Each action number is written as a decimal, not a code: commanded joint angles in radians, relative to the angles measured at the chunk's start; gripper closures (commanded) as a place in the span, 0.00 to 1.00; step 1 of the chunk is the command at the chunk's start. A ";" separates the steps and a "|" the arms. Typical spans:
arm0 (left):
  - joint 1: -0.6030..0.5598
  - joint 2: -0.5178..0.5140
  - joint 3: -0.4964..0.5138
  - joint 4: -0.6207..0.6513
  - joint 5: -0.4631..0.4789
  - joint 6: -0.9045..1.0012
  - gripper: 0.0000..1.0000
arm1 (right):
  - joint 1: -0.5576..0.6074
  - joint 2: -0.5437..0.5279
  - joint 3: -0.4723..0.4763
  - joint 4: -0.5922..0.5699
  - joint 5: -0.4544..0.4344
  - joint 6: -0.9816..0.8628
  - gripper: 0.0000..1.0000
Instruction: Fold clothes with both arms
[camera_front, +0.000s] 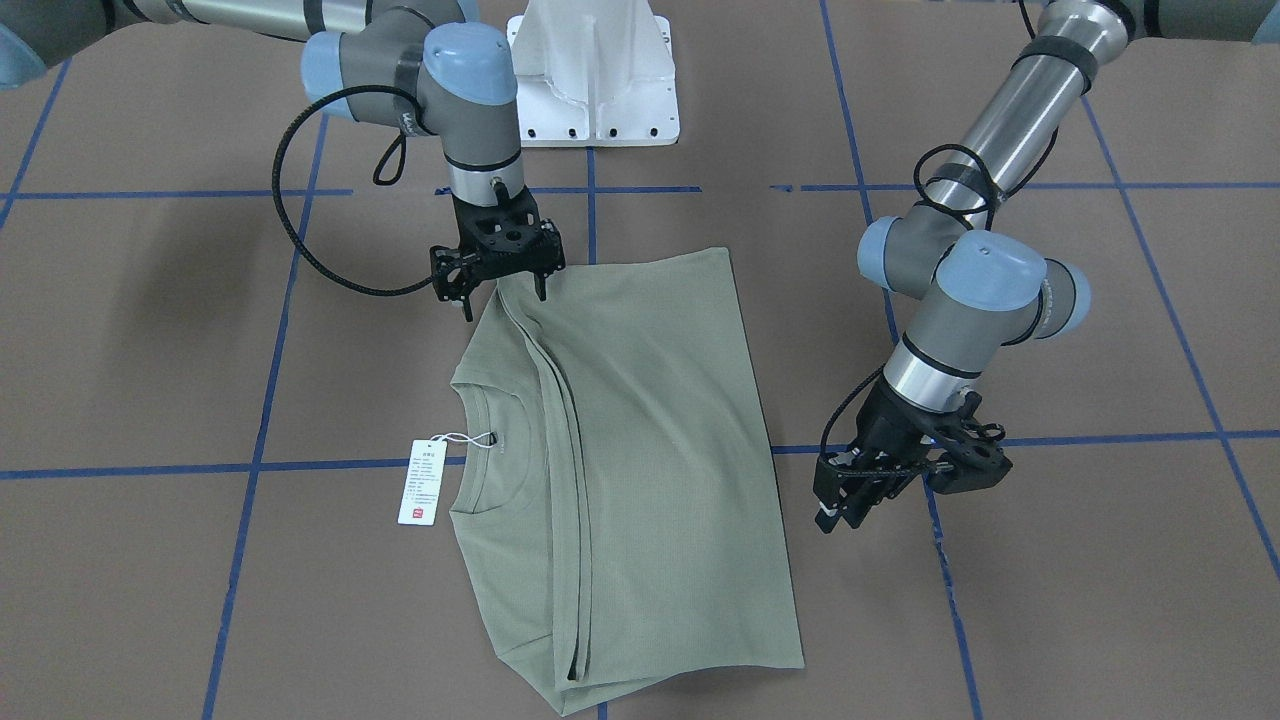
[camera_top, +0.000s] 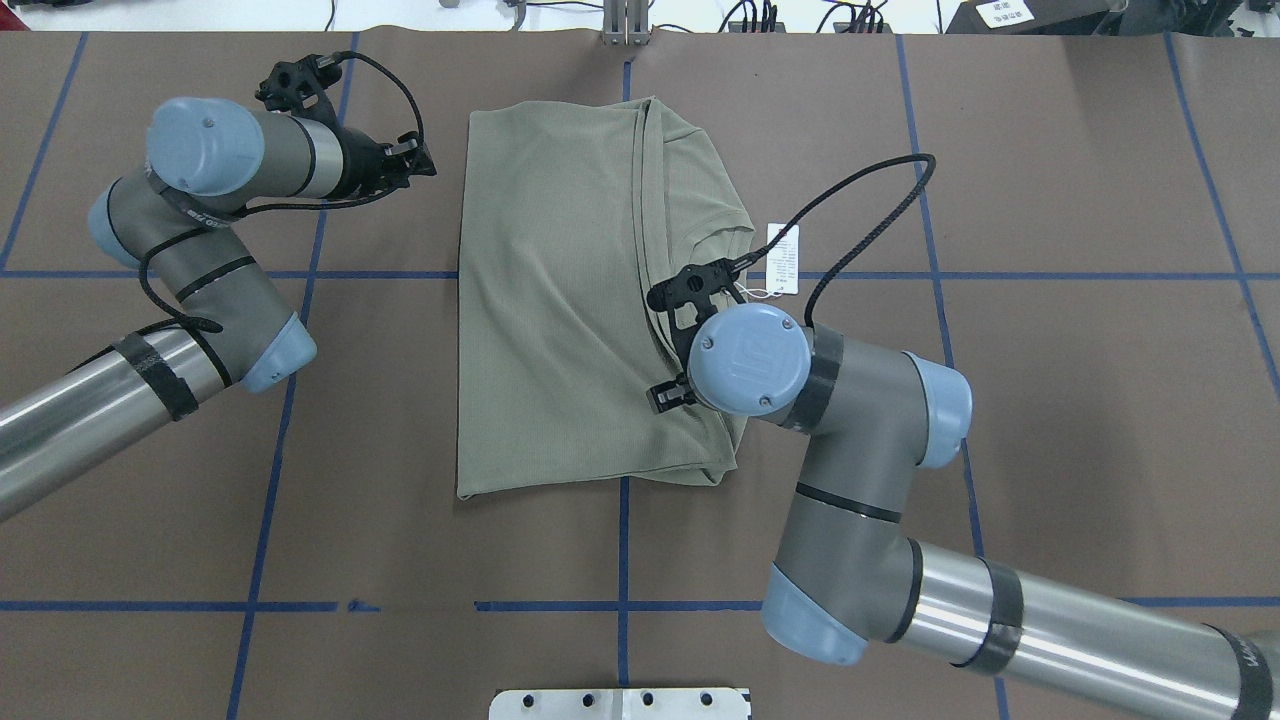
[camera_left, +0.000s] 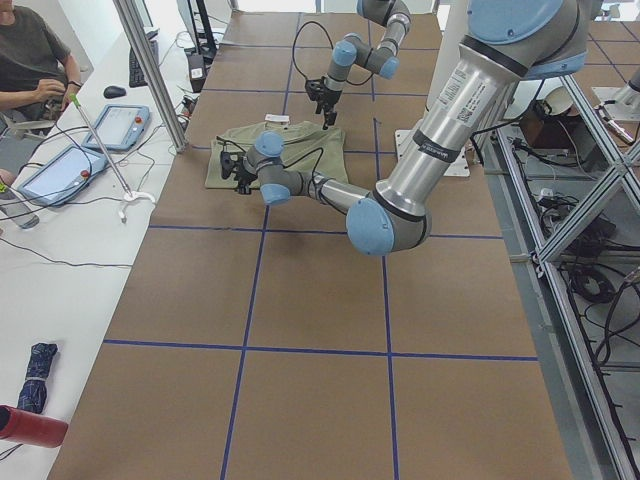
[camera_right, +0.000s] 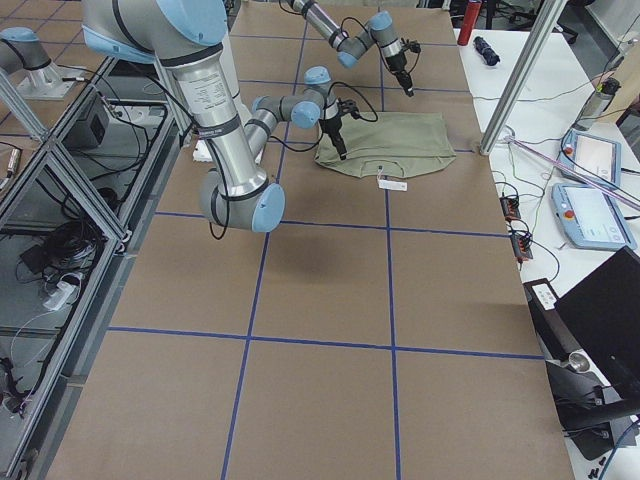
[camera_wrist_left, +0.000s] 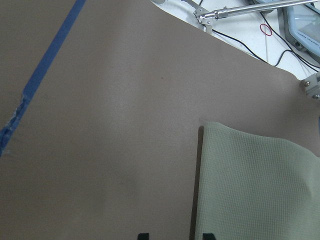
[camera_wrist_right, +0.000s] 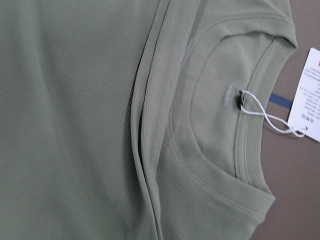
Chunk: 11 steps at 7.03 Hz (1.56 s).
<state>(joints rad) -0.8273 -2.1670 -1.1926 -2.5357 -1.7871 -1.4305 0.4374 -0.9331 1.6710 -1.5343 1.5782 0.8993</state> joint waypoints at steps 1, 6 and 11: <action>0.000 0.003 -0.010 0.002 0.000 -0.016 0.53 | 0.029 0.089 -0.140 0.011 -0.004 -0.013 0.00; 0.004 0.004 -0.010 0.002 0.000 -0.018 0.53 | 0.034 0.140 -0.244 0.091 -0.003 -0.005 1.00; 0.004 0.010 -0.016 0.002 0.000 -0.018 0.53 | 0.072 0.128 -0.235 0.094 0.057 -0.011 1.00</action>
<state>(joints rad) -0.8238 -2.1583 -1.2069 -2.5341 -1.7871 -1.4481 0.5027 -0.7965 1.4308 -1.4420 1.6166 0.8895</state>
